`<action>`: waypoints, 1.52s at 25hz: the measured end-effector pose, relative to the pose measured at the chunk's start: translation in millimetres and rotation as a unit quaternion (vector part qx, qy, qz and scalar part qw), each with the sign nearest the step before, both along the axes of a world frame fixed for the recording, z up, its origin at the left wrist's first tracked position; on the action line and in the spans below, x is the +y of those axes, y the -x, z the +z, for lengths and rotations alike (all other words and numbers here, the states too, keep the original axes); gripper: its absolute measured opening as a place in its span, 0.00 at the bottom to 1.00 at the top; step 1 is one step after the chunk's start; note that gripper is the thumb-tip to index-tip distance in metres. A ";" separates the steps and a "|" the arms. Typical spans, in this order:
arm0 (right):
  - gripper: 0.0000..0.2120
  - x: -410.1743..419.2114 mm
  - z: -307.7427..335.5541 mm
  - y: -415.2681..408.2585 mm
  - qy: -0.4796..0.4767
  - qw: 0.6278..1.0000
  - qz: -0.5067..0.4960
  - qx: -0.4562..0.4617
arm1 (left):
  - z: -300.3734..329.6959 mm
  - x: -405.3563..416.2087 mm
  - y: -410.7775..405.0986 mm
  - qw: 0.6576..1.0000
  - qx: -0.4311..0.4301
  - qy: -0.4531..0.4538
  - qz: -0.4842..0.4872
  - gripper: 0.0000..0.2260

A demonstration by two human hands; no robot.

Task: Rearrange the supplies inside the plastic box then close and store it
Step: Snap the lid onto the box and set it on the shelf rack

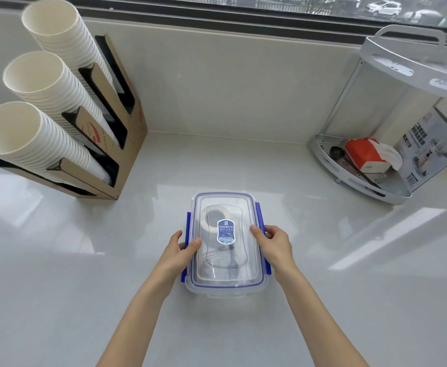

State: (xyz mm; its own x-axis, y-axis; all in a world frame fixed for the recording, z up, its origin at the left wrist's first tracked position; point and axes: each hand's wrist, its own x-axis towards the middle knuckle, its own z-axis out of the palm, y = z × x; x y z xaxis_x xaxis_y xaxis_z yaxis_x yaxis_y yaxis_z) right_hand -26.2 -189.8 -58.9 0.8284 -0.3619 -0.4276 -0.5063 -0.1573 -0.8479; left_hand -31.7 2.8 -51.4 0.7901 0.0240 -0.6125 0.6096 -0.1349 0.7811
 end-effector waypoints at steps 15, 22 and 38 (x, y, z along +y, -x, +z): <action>0.18 12.9 -2.7 -3.6 0.264 0.960 0.089 -0.009 | 3.0 -11.0 5.0 0.979 -0.122 -0.161 0.007 0.23; 0.17 11.2 0.7 -3.8 0.256 0.962 0.095 -0.012 | 5.6 -18.9 11.7 0.973 -0.149 -0.178 0.008 0.20; 0.27 -4.3 12.5 29.1 0.075 0.989 0.125 0.027 | 8.2 -13.1 9.5 0.994 -0.081 -0.035 0.061 0.20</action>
State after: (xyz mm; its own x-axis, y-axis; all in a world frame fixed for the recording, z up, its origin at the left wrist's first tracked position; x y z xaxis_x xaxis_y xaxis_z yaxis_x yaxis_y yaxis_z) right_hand -55.4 -194.1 -46.4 0.8769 -0.2113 -0.4317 -0.4805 -0.4044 -0.7782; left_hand -41.2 -10.3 -43.2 0.8671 0.1629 -0.4707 0.4914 -0.1249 0.8619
